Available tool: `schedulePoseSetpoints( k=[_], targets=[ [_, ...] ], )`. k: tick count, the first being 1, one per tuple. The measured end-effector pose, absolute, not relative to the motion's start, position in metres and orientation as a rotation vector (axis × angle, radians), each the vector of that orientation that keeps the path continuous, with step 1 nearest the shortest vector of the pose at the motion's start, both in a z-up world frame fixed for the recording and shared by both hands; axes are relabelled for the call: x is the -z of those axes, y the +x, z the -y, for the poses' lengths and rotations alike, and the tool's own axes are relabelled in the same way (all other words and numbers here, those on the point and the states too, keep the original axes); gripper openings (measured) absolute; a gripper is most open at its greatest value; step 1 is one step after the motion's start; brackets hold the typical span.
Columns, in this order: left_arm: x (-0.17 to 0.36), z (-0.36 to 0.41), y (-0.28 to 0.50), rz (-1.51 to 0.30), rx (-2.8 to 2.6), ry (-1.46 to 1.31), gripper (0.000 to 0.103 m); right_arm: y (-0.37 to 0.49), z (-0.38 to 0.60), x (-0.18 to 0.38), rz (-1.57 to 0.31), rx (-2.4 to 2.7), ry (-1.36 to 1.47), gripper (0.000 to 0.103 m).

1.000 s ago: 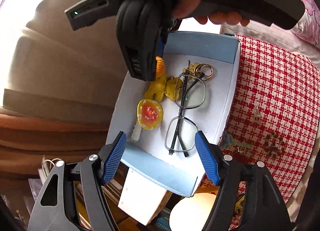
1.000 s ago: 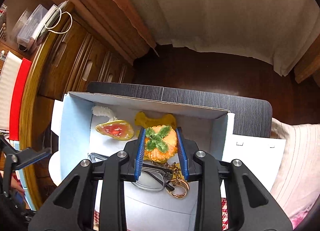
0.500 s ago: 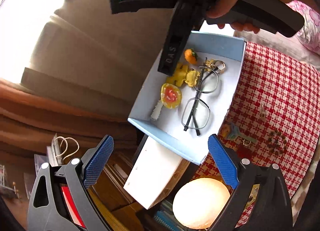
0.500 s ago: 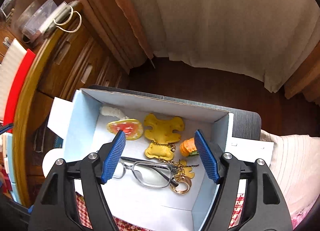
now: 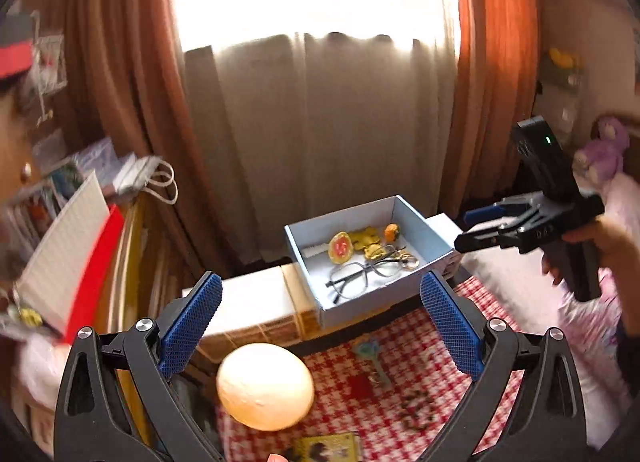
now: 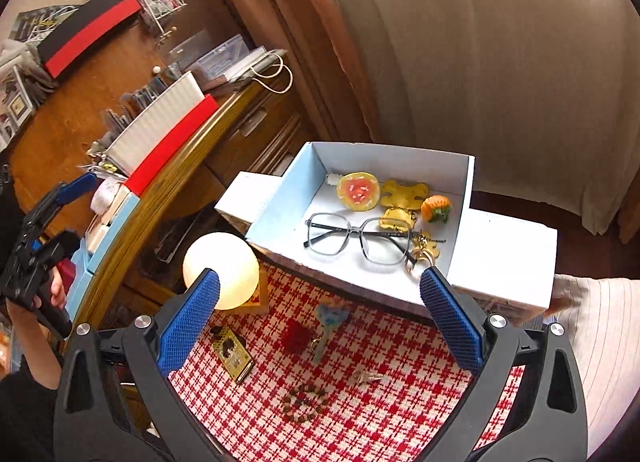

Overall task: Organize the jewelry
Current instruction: 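Withdraw both open tools from the blue box back over the cloth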

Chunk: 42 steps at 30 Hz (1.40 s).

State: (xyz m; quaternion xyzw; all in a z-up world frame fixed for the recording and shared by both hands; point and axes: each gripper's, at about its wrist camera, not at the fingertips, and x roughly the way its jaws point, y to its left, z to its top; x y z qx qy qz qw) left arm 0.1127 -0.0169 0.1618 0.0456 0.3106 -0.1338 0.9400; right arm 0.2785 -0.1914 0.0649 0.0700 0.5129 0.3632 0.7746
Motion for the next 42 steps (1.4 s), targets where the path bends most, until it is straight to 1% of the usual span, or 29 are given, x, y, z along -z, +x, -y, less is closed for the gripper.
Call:
schedulePoseSetpoints(
  k=[4, 7, 11, 14, 19, 22, 29, 33, 39, 42],
  targets=[
    [-0.15, -0.002, 0.082, -0.618, 0.278, -0.028, 0.099, 0.238, 0.207, -0.07, -1.069, -0.824, 0.173, 0.096],
    [-0.14, -0.014, 0.058, -0.593, 0.205, -0.049, 0.099, 0.21, 0.21, -0.063, -1.066, -0.843, 0.161, 0.096],
    [-0.128, -0.038, 0.036, -0.572, 0.117, -0.167, 0.099, 0.176, 0.213, -0.054, -1.028, -0.839, 0.11, 0.096],
    [-0.115, -0.047, 0.024, -0.584, 0.062, -0.16, 0.099, 0.154, 0.216, -0.045, -1.005, -0.838, 0.089, 0.096],
    [-0.082, -0.045, 0.003, -0.652, 0.038, -0.114, 0.099, 0.119, 0.214, -0.032, -0.973, -0.851, 0.055, 0.096],
    [-0.065, -0.041, -0.007, -0.678, 0.044, -0.087, 0.099, 0.104, 0.209, -0.02, -1.027, -0.81, 0.004, 0.096],
    [-0.032, -0.023, -0.023, -0.732, 0.096, -0.014, 0.099, 0.077, 0.206, 0.005, -1.042, -0.813, 0.014, 0.096],
    [-0.011, -0.02, -0.022, -0.792, 0.105, -0.033, 0.099, 0.068, 0.203, 0.013, -1.043, -0.806, 0.008, 0.096],
    [0.025, -0.021, -0.017, -0.895, 0.091, -0.074, 0.099, 0.057, 0.192, 0.026, -1.077, -0.794, -0.124, 0.096],
    [0.039, -0.02, -0.014, -0.932, 0.1, -0.079, 0.099, 0.054, 0.191, 0.034, -1.086, -0.793, -0.122, 0.096]
  ],
)
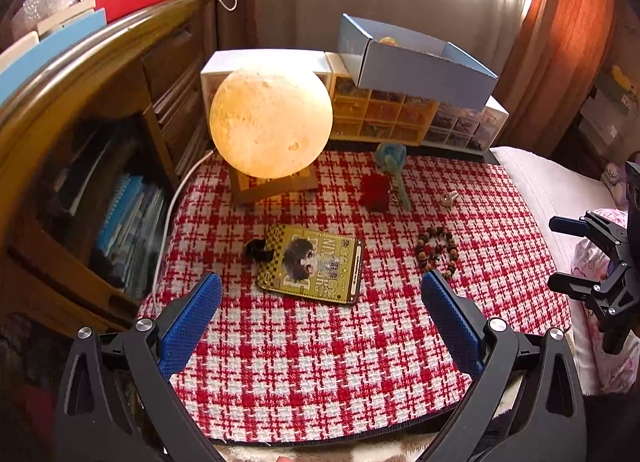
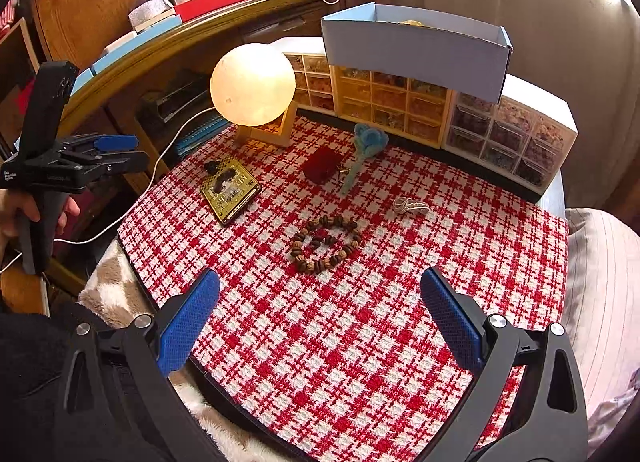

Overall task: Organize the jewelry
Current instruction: 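Withdraw both open tools from the blue box back over the cloth, then move right tool to the brown wooden bead bracelet and close on it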

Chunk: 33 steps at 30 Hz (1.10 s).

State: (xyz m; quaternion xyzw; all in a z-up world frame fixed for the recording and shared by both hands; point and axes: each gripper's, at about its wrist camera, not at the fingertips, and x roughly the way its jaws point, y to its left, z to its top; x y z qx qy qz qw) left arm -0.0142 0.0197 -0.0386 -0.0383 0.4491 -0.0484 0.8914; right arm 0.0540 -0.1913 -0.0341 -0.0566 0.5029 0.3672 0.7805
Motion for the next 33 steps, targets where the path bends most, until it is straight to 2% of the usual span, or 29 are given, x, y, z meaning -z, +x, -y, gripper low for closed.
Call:
schedulePoseSetpoints(
  k=[5, 17, 24, 25, 27, 31, 33],
  targets=[
    [0.047, -0.018, -0.007, -0.944, 0.112, -0.066, 0.099, 0.06, 0.191, 0.053, -1.153, -0.753, -0.094, 0.096],
    [0.057, -0.019, -0.004, -0.93, 0.097, 0.007, 0.099, 0.074, 0.179, 0.075, -1.179, -0.707, -0.053, 0.096],
    [0.074, -0.027, -0.003, -0.983, 0.093, -0.004, 0.099, 0.09, 0.166, 0.095, -1.218, -0.691, -0.038, 0.096],
    [0.075, -0.029, -0.003, -0.981, 0.093, -0.023, 0.099, 0.092, 0.163, 0.098, -1.225, -0.694, -0.03, 0.095],
    [0.077, -0.035, -0.001, -0.983, 0.078, -0.064, 0.099, 0.097, 0.159, 0.103, -1.224, -0.696, -0.019, 0.083],
    [0.082, -0.042, 0.002, -1.002, 0.071, -0.103, 0.099, 0.106, 0.151, 0.116, -1.246, -0.697, -0.005, 0.082],
    [0.084, -0.043, 0.002, -1.013, 0.064, -0.088, 0.099, 0.11, 0.148, 0.124, -1.265, -0.701, 0.0, 0.072]
  ],
)
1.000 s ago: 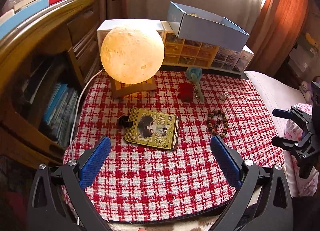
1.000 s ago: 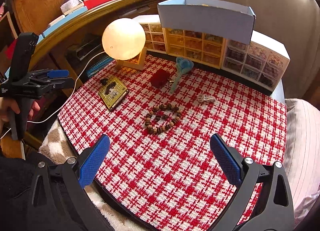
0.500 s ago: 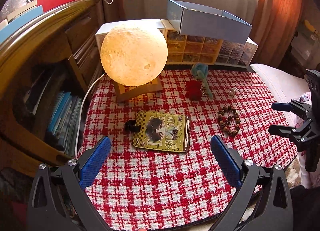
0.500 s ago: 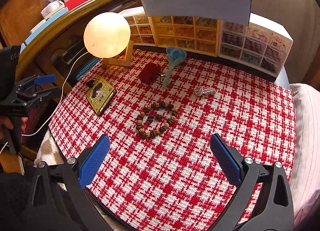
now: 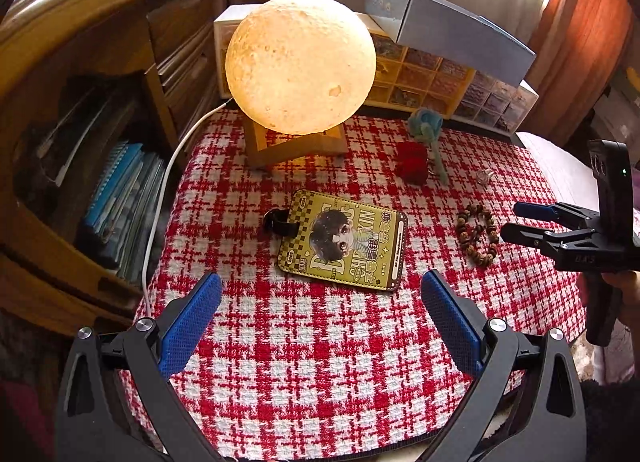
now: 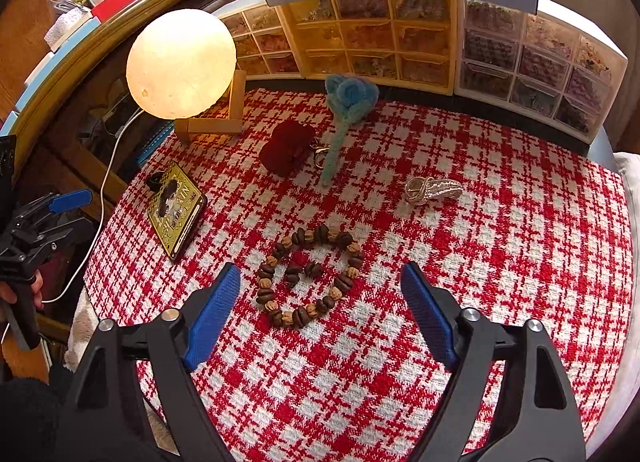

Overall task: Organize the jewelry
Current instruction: 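Move right tool to the brown wooden bead bracelet and close on it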

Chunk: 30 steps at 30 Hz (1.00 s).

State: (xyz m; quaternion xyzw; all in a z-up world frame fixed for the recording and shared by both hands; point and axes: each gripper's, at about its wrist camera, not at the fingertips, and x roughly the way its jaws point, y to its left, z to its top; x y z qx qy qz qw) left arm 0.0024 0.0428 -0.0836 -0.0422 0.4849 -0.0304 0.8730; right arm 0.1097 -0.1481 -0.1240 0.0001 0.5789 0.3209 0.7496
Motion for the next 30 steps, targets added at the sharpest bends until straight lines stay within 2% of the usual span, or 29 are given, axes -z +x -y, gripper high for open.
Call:
schedulePoseSetpoints(
  k=[1, 3, 7, 13, 15, 22, 30],
  targets=[
    [0.085, -0.044, 0.004, -1.026, 0.062, -0.083, 0.099, 0.111, 0.147, 0.127, -1.269, -0.699, 0.0, 0.07],
    [0.088, -0.045, 0.004, -1.04, 0.067, -0.088, 0.099, 0.113, 0.146, 0.133, -1.274, -0.699, 0.007, 0.059],
    [0.092, -0.046, 0.004, -1.038, 0.07, -0.113, 0.099, 0.114, 0.145, 0.144, -1.289, -0.677, 0.001, 0.05],
    [0.093, -0.047, 0.004, -1.031, 0.082, -0.123, 0.099, 0.113, 0.144, 0.147, -1.268, -0.672, -0.035, 0.03],
    [0.093, -0.047, 0.004, -1.031, 0.08, -0.124, 0.099, 0.115, 0.143, 0.149, -1.28, -0.704, 0.004, 0.02],
    [0.092, -0.05, 0.004, -1.029, 0.077, -0.129, 0.099, 0.102, 0.121, 0.146, -1.213, -0.752, -0.205, 0.018],
    [0.088, -0.044, 0.004, -1.009, 0.089, -0.114, 0.099, 0.1, 0.118, 0.146, -1.195, -0.737, -0.239, 0.018]
  ],
)
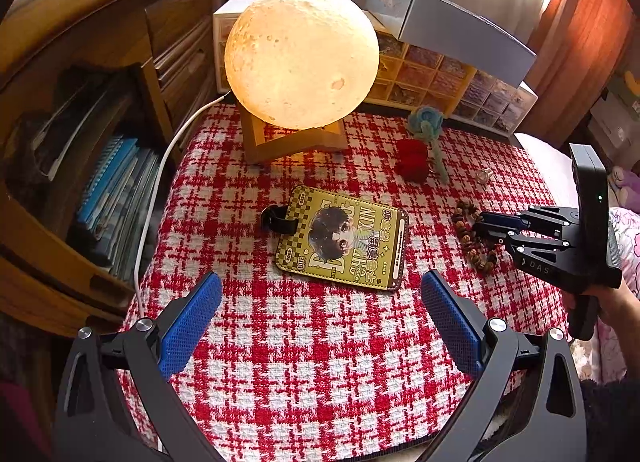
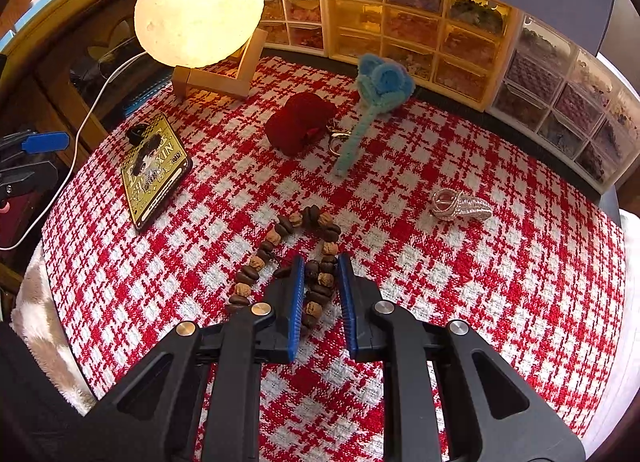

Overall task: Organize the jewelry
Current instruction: 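Move right tool to the brown wooden bead bracelet and close on it, then hold the bracelet in right tool while left tool moves toward the gold card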

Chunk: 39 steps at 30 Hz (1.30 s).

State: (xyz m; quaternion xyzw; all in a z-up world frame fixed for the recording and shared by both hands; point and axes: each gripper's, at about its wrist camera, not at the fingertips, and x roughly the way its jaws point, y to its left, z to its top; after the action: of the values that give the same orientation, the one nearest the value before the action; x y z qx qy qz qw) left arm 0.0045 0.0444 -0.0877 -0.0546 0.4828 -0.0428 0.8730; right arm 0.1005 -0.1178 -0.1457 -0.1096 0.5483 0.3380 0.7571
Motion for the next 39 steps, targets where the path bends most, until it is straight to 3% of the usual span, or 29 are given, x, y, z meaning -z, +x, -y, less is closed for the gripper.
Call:
schedulePoseSetpoints(
  k=[24, 29, 39],
  targets=[
    [0.1, -0.056, 0.065, -1.077, 0.187, -0.17, 0.099, 0.101, 0.124, 0.146, -1.199, -0.727, -0.162, 0.018],
    [0.101, -0.016, 0.044, -1.079, 0.111, -0.016, 0.099, 0.101, 0.126, 0.147, -1.201, -0.731, -0.155, 0.018],
    [0.107, 0.073, 0.0, -0.899, -0.083, 0.375, 0.099, 0.101, 0.127, 0.146, -1.199, -0.726, -0.146, 0.018]
  ],
)
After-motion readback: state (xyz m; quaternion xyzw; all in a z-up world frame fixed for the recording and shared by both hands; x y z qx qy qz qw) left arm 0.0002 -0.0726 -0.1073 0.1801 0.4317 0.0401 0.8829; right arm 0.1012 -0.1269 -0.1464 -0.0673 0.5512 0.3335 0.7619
